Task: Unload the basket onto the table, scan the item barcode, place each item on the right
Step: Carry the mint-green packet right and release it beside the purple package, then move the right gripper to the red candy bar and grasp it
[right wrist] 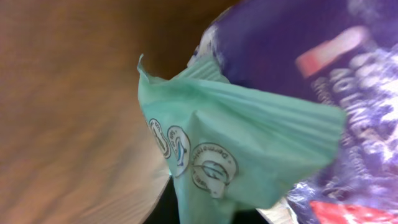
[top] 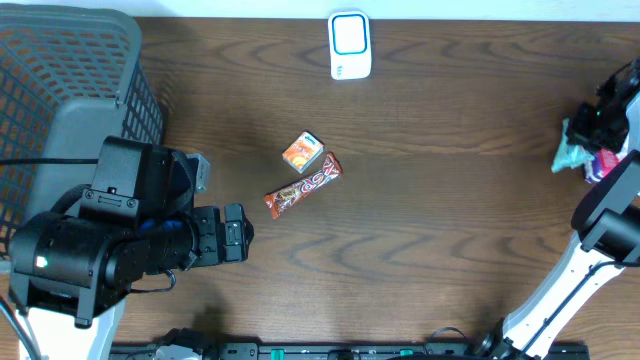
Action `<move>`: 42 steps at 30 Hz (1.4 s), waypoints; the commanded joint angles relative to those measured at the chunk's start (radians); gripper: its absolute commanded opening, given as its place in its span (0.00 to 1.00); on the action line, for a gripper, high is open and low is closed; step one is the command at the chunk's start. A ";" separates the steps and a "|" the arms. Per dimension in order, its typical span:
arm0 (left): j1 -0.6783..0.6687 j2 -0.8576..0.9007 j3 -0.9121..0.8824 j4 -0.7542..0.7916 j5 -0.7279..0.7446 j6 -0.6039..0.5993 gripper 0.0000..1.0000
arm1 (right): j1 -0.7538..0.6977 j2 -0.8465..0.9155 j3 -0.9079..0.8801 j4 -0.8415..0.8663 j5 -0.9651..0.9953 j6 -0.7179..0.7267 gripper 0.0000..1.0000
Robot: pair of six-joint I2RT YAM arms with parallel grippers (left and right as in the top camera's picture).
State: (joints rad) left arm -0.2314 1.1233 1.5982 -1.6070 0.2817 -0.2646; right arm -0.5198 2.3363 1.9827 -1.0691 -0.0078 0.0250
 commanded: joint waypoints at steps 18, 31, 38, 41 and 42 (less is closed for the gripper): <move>0.004 0.000 0.007 -0.019 -0.006 0.002 0.98 | 0.006 -0.233 0.118 -0.100 -0.166 0.136 0.99; 0.004 0.000 0.007 -0.019 -0.006 0.002 0.98 | 0.286 -0.354 0.022 -0.221 -0.645 0.071 0.97; 0.004 0.000 0.007 -0.019 -0.006 0.002 0.98 | 0.555 -0.354 -0.224 0.052 -0.645 0.153 0.99; 0.004 0.000 0.007 -0.019 -0.006 0.002 0.98 | 0.656 -0.354 -0.327 0.243 -0.645 0.253 0.99; 0.004 0.000 0.007 -0.019 -0.007 0.002 0.98 | 0.689 -0.354 -0.362 0.309 -0.645 0.288 0.99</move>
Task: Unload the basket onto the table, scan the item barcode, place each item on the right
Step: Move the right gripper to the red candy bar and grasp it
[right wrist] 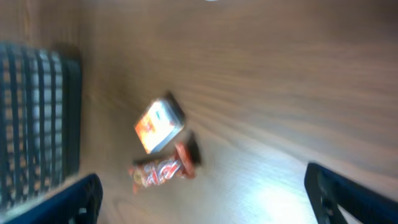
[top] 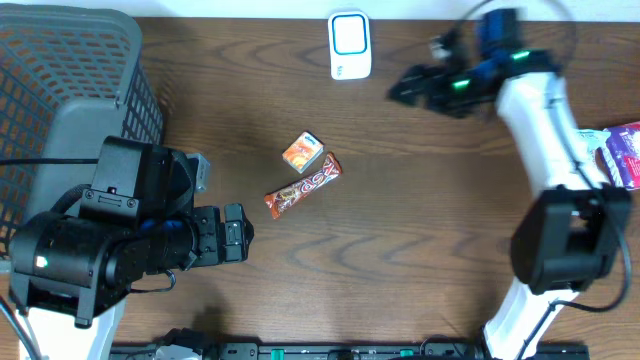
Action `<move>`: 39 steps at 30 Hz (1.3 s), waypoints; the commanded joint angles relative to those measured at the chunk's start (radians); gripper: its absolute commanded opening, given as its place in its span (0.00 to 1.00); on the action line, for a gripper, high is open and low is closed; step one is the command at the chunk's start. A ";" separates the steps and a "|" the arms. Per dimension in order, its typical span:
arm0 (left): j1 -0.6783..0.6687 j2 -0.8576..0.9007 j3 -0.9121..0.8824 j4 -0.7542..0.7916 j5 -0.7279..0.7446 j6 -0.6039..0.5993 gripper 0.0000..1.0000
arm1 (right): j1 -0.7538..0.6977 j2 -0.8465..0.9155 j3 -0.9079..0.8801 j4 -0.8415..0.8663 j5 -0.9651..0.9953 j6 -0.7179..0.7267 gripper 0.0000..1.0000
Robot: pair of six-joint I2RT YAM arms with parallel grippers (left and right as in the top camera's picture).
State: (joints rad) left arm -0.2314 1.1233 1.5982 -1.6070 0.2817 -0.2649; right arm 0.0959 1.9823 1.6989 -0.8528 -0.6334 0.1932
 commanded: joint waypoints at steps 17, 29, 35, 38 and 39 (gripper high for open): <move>0.004 0.000 0.007 -0.019 -0.006 0.002 0.98 | 0.377 0.000 -0.271 0.337 0.064 0.776 0.84; 0.004 0.000 0.007 -0.019 -0.006 0.002 0.98 | 0.518 0.000 -0.275 0.254 0.229 0.994 0.72; 0.004 0.000 0.007 -0.019 -0.006 0.002 0.98 | 0.606 0.000 -0.275 0.232 0.426 1.125 0.72; 0.004 0.000 0.006 -0.019 -0.006 0.002 0.98 | 0.644 0.000 -0.277 0.232 0.535 1.156 0.71; 0.004 0.000 0.007 -0.019 -0.006 0.002 0.98 | 0.656 0.000 -0.278 0.232 0.565 1.166 0.71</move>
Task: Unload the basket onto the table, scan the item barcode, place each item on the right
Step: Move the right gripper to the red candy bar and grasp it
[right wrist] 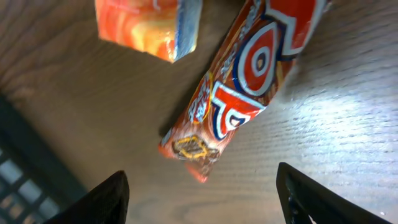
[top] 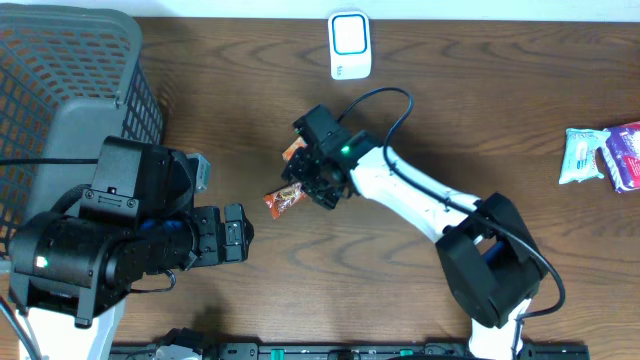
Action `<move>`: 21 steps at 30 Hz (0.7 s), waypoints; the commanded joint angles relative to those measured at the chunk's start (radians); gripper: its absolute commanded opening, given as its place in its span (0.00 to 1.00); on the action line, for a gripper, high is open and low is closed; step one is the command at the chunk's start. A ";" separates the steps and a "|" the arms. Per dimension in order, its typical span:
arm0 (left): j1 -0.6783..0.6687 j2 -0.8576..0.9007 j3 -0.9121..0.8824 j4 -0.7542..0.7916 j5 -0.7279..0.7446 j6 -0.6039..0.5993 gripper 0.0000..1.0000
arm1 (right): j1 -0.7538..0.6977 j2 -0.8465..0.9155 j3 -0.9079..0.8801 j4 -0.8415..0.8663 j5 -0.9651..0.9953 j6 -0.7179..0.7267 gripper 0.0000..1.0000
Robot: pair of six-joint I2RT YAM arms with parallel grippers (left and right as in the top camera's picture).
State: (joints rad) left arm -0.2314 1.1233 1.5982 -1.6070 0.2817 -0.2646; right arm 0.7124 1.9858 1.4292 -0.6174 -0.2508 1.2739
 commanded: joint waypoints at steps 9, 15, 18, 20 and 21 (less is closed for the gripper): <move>0.004 0.000 0.007 -0.019 -0.006 0.002 0.98 | 0.106 -0.003 -0.028 0.020 0.286 0.146 0.70; 0.004 0.000 0.007 -0.019 -0.006 0.002 0.98 | 0.111 -0.003 -0.064 0.030 0.321 0.208 0.66; 0.004 0.000 0.007 -0.019 -0.006 0.002 0.98 | 0.110 -0.003 -0.099 0.074 0.328 0.214 0.66; 0.004 0.000 0.007 -0.019 -0.006 0.002 0.98 | 0.110 -0.003 -0.123 0.109 0.328 0.214 0.66; 0.004 0.000 0.006 -0.019 -0.006 0.002 0.98 | 0.110 -0.003 -0.133 0.125 0.330 0.214 0.66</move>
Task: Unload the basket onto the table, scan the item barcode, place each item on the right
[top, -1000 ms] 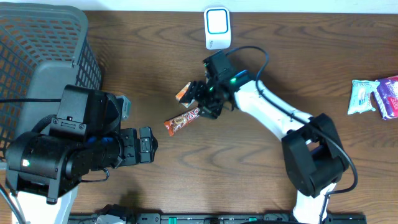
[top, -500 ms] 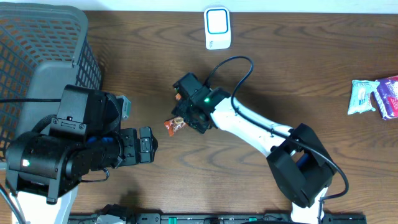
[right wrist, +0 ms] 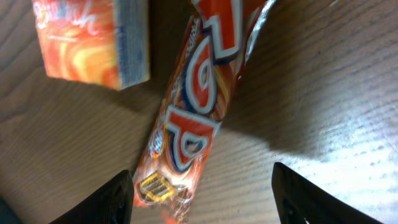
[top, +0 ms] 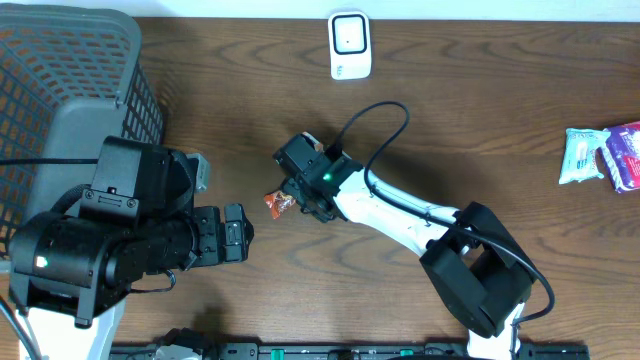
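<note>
A red candy bar (right wrist: 199,106) lies on the brown table, and only its lower-left end (top: 278,203) shows in the overhead view. An orange box (right wrist: 93,43) sits just beside it. My right gripper (right wrist: 202,205) hangs close over the bar and is open. One dark finger (right wrist: 112,199) is by the bar's lower end and the other stands well off to the right, neither gripping it. The white scanner (top: 349,45) stands at the table's back edge. My left gripper (top: 234,236) rests to the left of the bar.
A dark mesh basket (top: 60,70) fills the back left corner. A teal packet (top: 578,156) and a purple packet (top: 625,155) lie at the far right edge. The right arm stretches from the front right across the middle of the table.
My right gripper has shifted a little to the left along the bar. The bar's lower end now lies near the left finger. The jaws are still open and the bar has not moved.
My right gripper was first at the far right, close over the teal and purple packets. Then it was at the back near the scanner, with the packets left behind. Then it stood open over the candy bar and orange box, where it still is.
</note>
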Action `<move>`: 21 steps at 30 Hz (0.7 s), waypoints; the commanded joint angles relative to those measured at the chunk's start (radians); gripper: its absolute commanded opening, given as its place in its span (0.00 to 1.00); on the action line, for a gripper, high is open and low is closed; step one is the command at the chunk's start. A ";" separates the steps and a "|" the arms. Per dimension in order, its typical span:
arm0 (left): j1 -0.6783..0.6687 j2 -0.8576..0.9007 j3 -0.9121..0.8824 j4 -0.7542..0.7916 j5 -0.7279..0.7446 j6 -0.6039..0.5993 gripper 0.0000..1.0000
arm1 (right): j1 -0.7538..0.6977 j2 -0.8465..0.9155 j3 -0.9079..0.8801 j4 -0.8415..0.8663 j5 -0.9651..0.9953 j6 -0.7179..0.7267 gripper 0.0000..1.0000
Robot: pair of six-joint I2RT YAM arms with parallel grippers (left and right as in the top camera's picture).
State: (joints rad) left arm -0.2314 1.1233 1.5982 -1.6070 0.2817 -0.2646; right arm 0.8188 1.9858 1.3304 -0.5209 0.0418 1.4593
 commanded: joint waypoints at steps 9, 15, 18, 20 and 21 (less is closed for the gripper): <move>0.004 0.000 0.007 -0.019 -0.006 0.002 0.98 | -0.010 -0.003 -0.092 0.091 0.121 0.006 0.54; 0.004 0.000 0.007 -0.019 -0.007 0.002 0.98 | -0.069 -0.033 -0.090 0.092 0.076 -0.156 0.48; 0.004 0.000 0.006 -0.019 -0.006 0.002 0.98 | -0.100 -0.069 -0.088 0.098 0.039 -0.282 0.48; 0.004 0.000 0.007 -0.019 -0.006 0.002 0.98 | -0.118 -0.099 -0.087 0.098 0.034 -0.364 0.47; 0.004 0.000 0.007 -0.019 -0.006 0.002 0.98 | -0.127 -0.116 -0.087 0.095 0.030 -0.406 0.47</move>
State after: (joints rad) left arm -0.2314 1.1233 1.5982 -1.6070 0.2817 -0.2649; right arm 0.7212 1.9549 1.2476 -0.4252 0.0845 1.2484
